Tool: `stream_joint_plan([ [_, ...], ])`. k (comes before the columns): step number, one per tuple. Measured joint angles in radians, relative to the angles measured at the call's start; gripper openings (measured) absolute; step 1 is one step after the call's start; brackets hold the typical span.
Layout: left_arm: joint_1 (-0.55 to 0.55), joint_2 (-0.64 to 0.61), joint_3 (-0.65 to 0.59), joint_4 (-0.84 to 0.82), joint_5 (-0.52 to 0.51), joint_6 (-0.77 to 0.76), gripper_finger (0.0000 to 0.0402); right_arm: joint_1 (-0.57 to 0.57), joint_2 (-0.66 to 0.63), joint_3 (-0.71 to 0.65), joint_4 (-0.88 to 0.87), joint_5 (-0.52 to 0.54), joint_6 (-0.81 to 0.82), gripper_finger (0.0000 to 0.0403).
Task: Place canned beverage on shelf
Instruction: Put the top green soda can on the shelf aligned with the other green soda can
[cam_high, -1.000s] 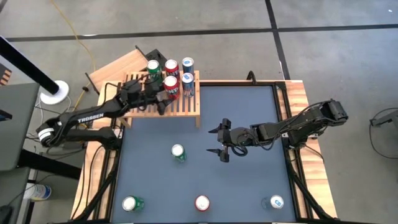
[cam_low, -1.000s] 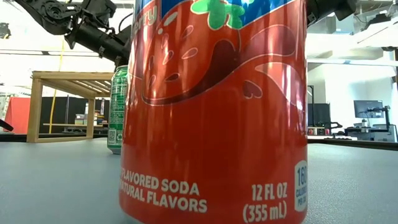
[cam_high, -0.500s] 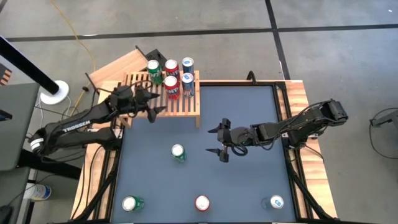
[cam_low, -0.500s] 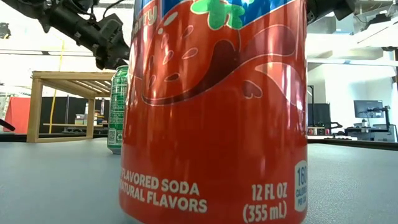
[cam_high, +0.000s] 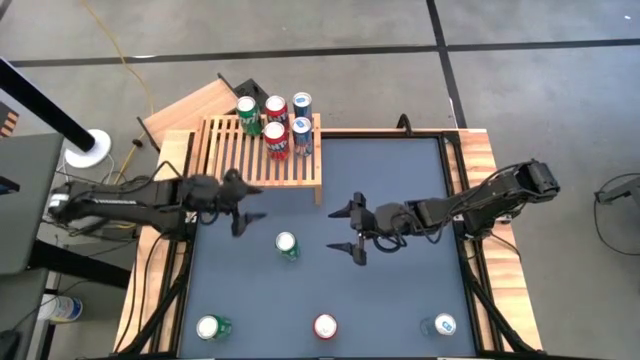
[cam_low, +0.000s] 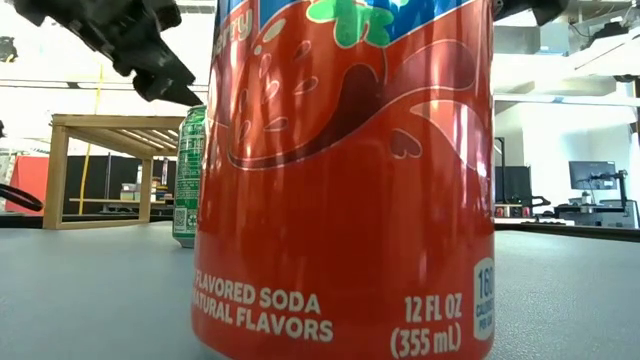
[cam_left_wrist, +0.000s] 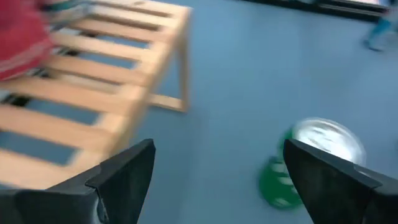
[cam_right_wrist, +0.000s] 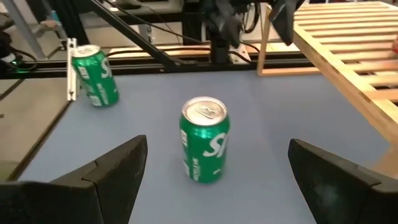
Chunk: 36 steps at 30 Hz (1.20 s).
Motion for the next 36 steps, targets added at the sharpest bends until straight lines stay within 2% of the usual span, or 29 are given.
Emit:
stream_joint_plan([
  [4, -0.143, -0.001, 0.0, 0.006, -0.048, -0.043, 0.0341, 0.022, 0.0, 0.013, 0.001, -0.001, -0.001, 0.038],
  [13, -0.401, 0.0, 0.0, 0.006, -0.081, -0.21, 0.0341, 0.04, 0.0, 0.02, 0.0, 0.0, -0.003, 0.038],
  [22, -0.546, 0.066, 0.0, 0.029, -0.192, -0.286, 0.0341, 0.039, 0.0, 0.02, 0.001, 0.0, -0.003, 0.038],
  [25, -0.549, 0.128, 0.0, 0.104, -0.238, -0.185, 0.0341, 0.039, 0.0, 0.02, 0.001, 0.0, -0.003, 0.038],
  [29, -0.522, 0.215, 0.001, 0.23, -0.293, 0.056, 0.0341, 0.038, 0.0, 0.02, 0.001, 0.0, 0.0, 0.038],
  [33, -0.492, 0.285, 0.001, 0.365, -0.291, 0.26, 0.0341, 0.042, 0.0, 0.02, -0.001, 0.0, 0.0, 0.038],
  [36, -0.445, 0.33, 0.001, 0.437, -0.225, 0.315, 0.0341, 0.051, 0.0, 0.02, -0.004, 0.002, 0.0, 0.038],
])
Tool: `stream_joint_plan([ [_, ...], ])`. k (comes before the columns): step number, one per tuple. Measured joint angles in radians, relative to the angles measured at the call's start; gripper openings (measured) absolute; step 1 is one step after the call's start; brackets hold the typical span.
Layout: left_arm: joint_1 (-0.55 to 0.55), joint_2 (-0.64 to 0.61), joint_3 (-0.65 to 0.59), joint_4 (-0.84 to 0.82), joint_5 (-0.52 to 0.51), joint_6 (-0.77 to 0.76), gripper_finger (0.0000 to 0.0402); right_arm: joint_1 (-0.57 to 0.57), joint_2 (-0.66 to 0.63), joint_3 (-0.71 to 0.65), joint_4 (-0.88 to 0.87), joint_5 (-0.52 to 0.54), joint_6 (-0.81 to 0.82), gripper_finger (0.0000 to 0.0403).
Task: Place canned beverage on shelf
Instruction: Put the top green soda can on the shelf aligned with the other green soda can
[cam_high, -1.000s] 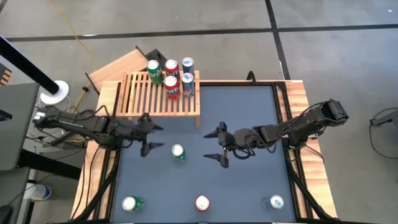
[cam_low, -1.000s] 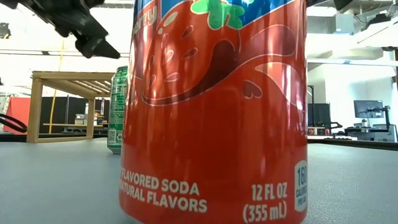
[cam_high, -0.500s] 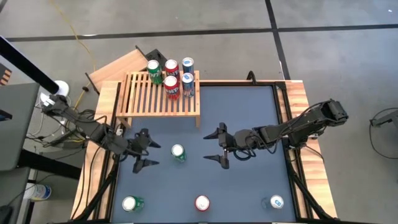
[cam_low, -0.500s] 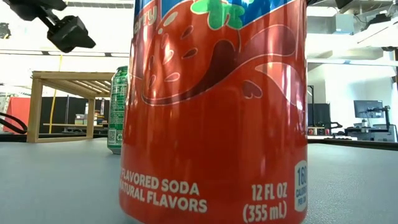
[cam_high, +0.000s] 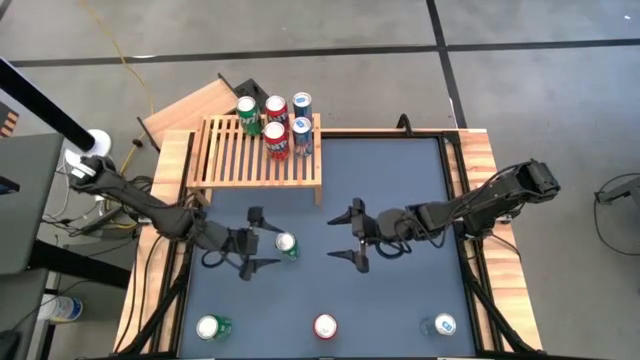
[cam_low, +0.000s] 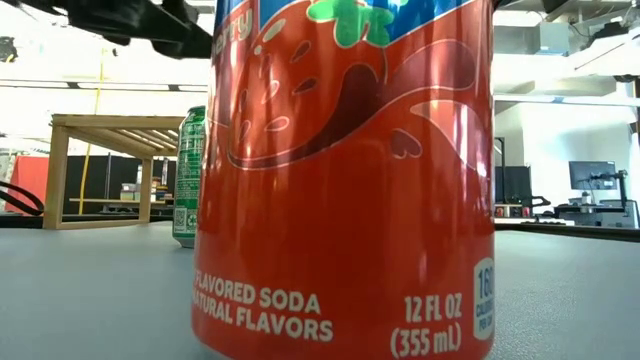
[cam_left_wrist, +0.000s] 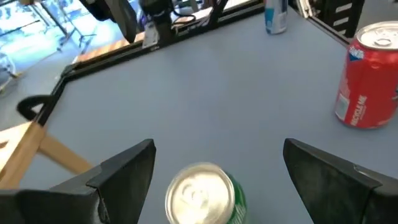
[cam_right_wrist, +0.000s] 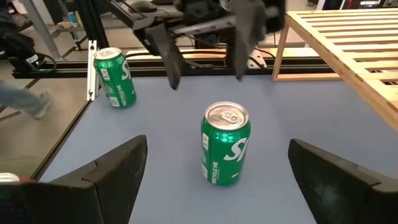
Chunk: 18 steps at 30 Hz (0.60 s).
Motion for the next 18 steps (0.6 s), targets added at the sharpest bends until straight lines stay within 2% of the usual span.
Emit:
stream_joint_plan([
  [4, 0.095, 0.058, 0.0, 0.029, 0.144, -0.047, 0.0341, 0.007, 0.0, 0.0, -0.013, 0.001, 0.0, 0.038],
  [11, 0.238, 0.131, 0.0, 0.049, 0.311, -0.14, 0.0341, 0.005, 0.0, 0.0, -0.031, 0.004, -0.004, 0.038],
  [18, 0.251, 0.186, 0.0, 0.034, 0.347, -0.178, 0.0341, 0.006, 0.0, 0.0, -0.052, 0.003, -0.019, 0.038],
])
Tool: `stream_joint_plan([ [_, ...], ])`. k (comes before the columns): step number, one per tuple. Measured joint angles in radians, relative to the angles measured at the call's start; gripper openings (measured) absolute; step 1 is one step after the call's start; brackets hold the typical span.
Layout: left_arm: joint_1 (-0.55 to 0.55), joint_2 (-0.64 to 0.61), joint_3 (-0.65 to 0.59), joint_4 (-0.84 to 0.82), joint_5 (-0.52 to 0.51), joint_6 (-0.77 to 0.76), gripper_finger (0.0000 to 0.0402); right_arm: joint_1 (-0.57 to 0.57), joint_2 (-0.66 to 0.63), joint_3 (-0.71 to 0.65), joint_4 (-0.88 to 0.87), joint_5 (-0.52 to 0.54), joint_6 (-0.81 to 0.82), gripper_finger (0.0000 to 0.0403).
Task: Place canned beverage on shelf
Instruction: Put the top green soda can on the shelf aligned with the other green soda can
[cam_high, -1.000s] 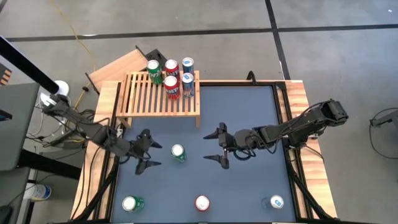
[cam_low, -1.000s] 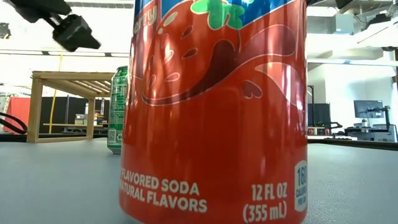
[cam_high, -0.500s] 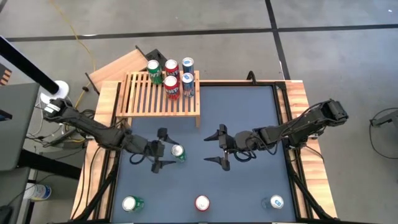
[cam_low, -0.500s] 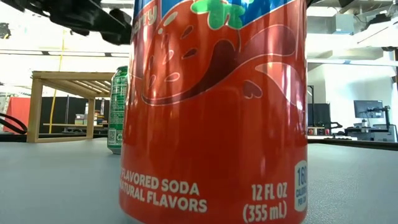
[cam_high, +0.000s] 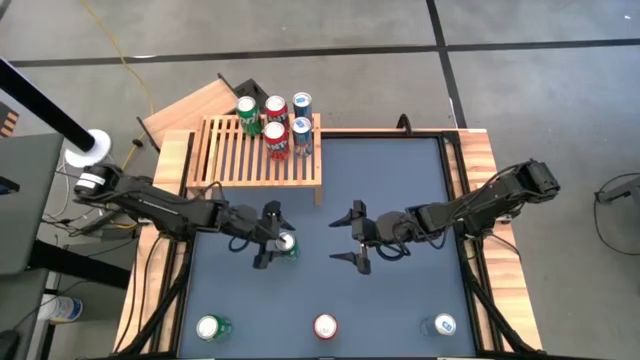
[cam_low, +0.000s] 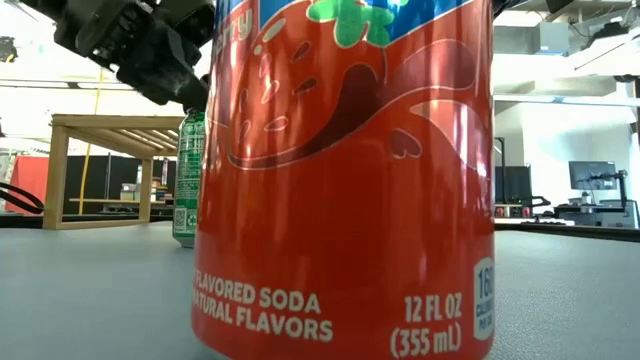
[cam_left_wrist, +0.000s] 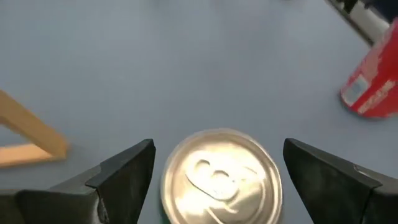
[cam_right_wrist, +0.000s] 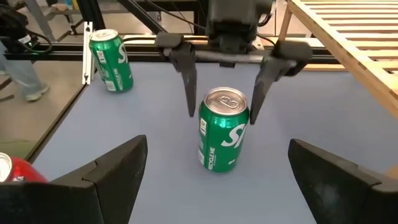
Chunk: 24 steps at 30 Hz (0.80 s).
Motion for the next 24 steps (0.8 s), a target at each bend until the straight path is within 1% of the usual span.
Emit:
stream_joint_plan([
  [8, -0.001, 0.093, 0.0, -0.003, -0.017, -0.028, 0.0341, 0.0, 0.0, 0.0, 0.0, 0.0, -0.008, 0.038],
  [16, -0.001, 0.084, 0.0, 0.002, -0.017, -0.031, 0.0338, 0.0, 0.0, 0.0, 0.0, 0.0, -0.01, 0.038],
  [24, -0.001, 0.083, 0.0, -0.014, 0.021, -0.049, 0.0291, 0.0, 0.0, 0.0, 0.0, 0.0, -0.008, 0.038],
])
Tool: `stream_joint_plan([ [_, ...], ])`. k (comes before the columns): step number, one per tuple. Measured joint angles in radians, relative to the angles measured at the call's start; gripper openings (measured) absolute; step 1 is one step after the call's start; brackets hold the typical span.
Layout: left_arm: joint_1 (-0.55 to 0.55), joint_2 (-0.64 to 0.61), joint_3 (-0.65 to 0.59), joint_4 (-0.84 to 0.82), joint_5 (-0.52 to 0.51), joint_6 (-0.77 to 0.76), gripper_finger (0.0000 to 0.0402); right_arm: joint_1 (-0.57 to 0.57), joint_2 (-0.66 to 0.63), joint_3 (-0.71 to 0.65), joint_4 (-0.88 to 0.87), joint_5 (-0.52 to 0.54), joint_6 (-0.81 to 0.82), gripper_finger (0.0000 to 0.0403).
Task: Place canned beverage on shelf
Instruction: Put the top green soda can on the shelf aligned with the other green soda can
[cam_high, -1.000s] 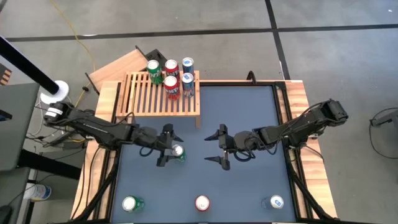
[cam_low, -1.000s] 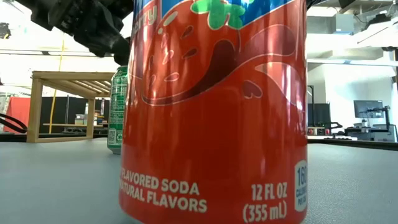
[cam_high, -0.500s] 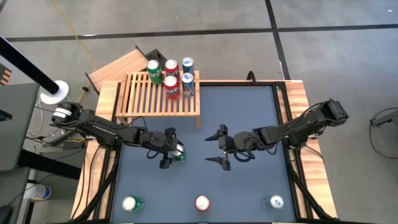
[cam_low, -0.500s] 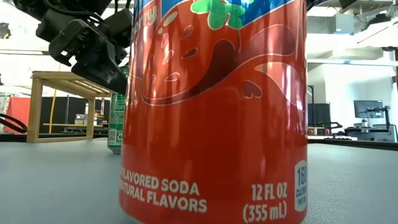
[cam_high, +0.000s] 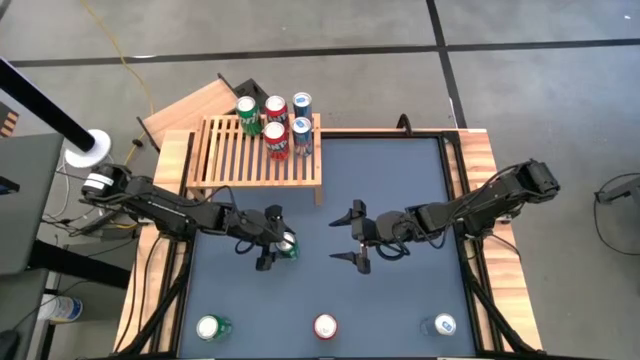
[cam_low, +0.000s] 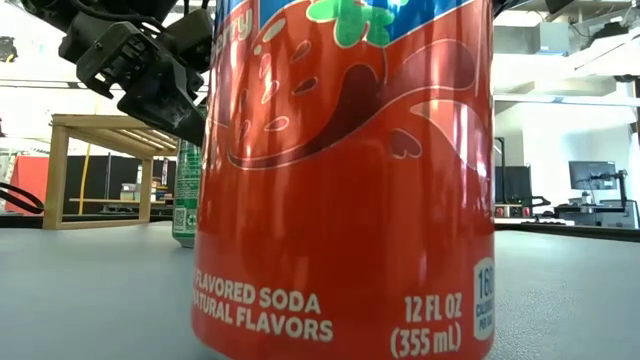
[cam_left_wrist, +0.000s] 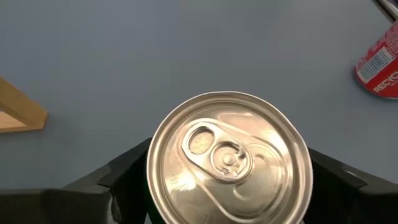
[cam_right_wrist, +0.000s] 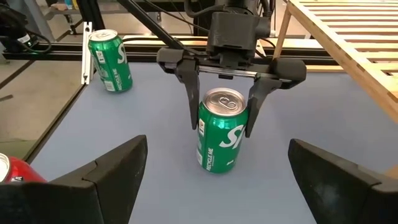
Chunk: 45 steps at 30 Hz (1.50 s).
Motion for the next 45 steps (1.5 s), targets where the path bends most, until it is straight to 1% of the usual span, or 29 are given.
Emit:
stream_joint_plan([
  [3, 0.0, -0.001, 0.0, -0.011, 0.022, 0.001, 0.0288, 0.0, 0.0, 0.0, 0.0, 0.0, 0.001, 0.038],
  [5, 0.0, -0.01, 0.0, -0.028, 0.055, 0.026, 0.0291, 0.0, 0.0, 0.0, 0.0, 0.0, 0.001, 0.038],
  [11, -0.003, -0.05, -0.003, -0.07, 0.277, 0.233, 0.0296, 0.0, 0.0, 0.0, 0.002, 0.0, 0.001, 0.038],
  [13, -0.015, -0.057, -0.003, -0.071, 0.322, 0.312, 0.0296, 0.0, 0.0, 0.0, 0.003, 0.0, 0.001, 0.038],
  [16, -0.038, -0.059, -0.003, -0.089, 0.327, 0.365, 0.0296, 0.0, 0.0, 0.0, 0.004, 0.0, 0.001, 0.038],
  [19, -0.053, -0.058, -0.002, -0.105, 0.32, 0.359, 0.0298, 0.0, 0.0, 0.0, 0.004, 0.0, 0.001, 0.038],
  [21, -0.058, -0.058, -0.002, -0.104, 0.312, 0.329, 0.0303, 0.0, 0.0, 0.0, 0.004, 0.0, 0.001, 0.038],
  [24, -0.062, -0.058, -0.002, -0.099, 0.274, 0.241, 0.0315, 0.0, 0.0, 0.0, 0.004, 0.0, 0.001, 0.038],
  [27, -0.061, -0.058, -0.002, -0.1, 0.268, 0.188, 0.0327, -0.001, 0.0, 0.0, 0.004, 0.0, 0.0, 0.038],
  [31, -0.062, -0.059, -0.001, -0.084, 0.268, 0.155, 0.0332, -0.001, 0.0, 0.0, 0.004, 0.0, 0.0, 0.038],
  [40, -0.061, -0.059, 0.001, -0.046, 0.266, 0.144, 0.0334, -0.001, 0.0, 0.0, 0.004, 0.0, 0.0, 0.038],
  [42, -0.061, -0.059, 0.017, -0.07, 0.266, 0.131, 0.0335, -0.001, 0.0, 0.0, 0.004, 0.0, 0.0, 0.038],
  [45, -0.061, -0.059, 0.081, -0.144, 0.268, 0.129, 0.0335, -0.001, 0.0, 0.0, 0.004, 0.0, 0.0, 0.038],
])
